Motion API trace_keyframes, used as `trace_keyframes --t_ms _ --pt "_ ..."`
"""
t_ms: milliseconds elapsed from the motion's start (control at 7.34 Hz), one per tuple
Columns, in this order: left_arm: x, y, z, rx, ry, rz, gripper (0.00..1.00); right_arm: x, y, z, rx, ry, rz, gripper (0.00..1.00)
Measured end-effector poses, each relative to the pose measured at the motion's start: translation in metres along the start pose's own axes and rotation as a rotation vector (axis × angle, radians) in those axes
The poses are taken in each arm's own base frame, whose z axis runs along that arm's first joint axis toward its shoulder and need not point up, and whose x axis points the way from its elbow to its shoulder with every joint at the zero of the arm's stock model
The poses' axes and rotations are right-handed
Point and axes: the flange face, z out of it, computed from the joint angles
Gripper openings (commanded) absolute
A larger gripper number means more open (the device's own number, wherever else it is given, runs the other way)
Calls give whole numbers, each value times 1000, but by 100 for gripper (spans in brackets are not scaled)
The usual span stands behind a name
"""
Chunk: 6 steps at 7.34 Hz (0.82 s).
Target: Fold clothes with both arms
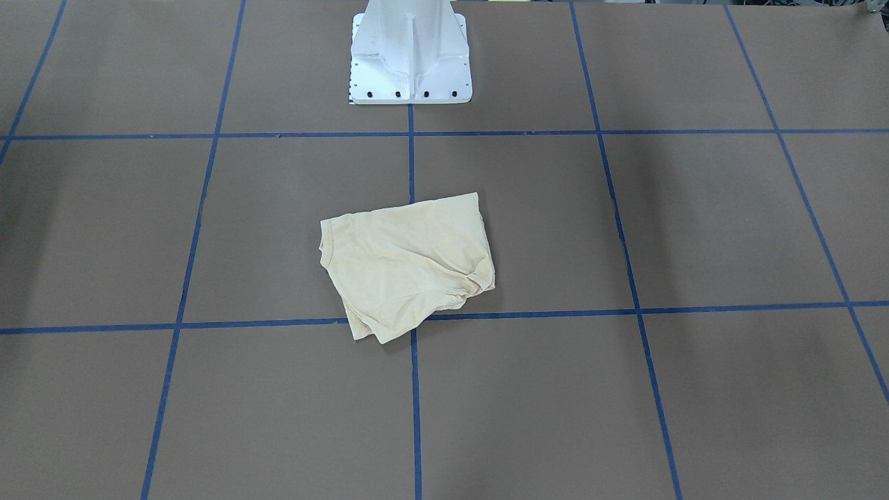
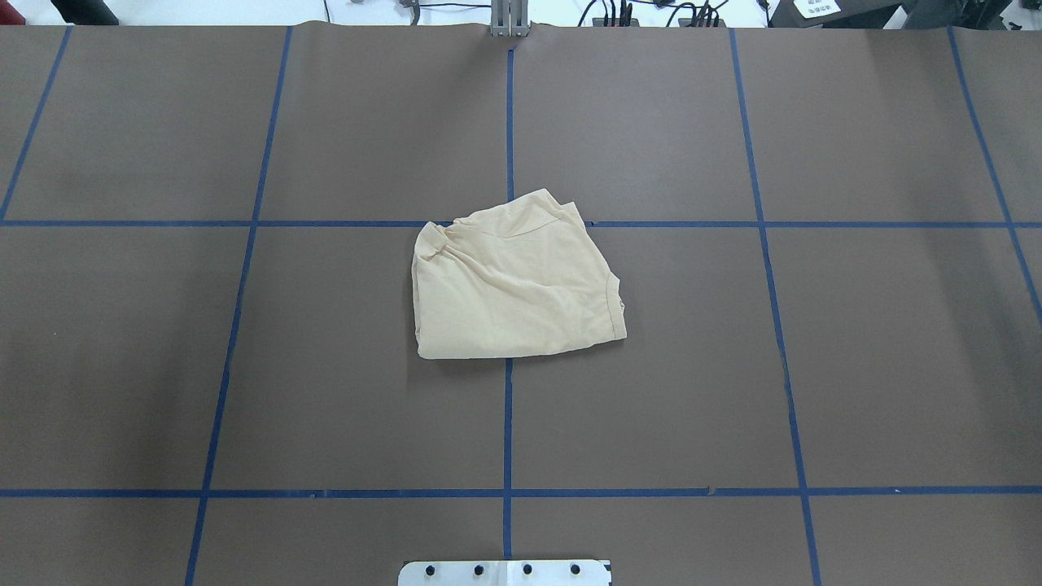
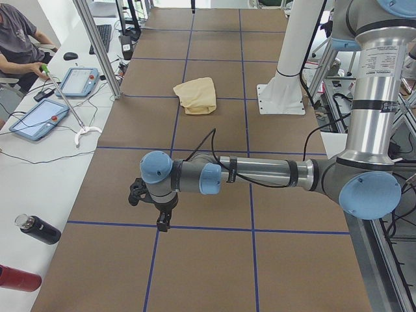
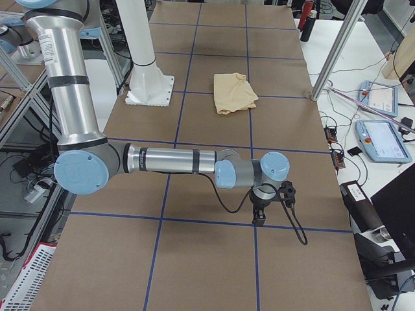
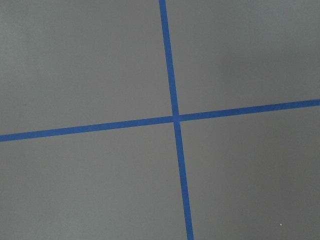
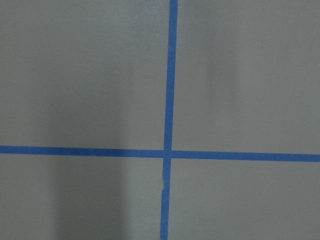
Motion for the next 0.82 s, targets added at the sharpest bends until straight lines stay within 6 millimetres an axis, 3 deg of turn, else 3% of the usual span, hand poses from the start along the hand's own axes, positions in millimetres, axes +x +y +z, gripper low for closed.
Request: trace_keyframes --t_ms 409,817 --pt "2 -1 -4 7 -8 6 100 21 20 -37 47 -52 51 100" --pt "7 -1 -8 14 -9 12 100 11 66 -61 58 -39 60 100"
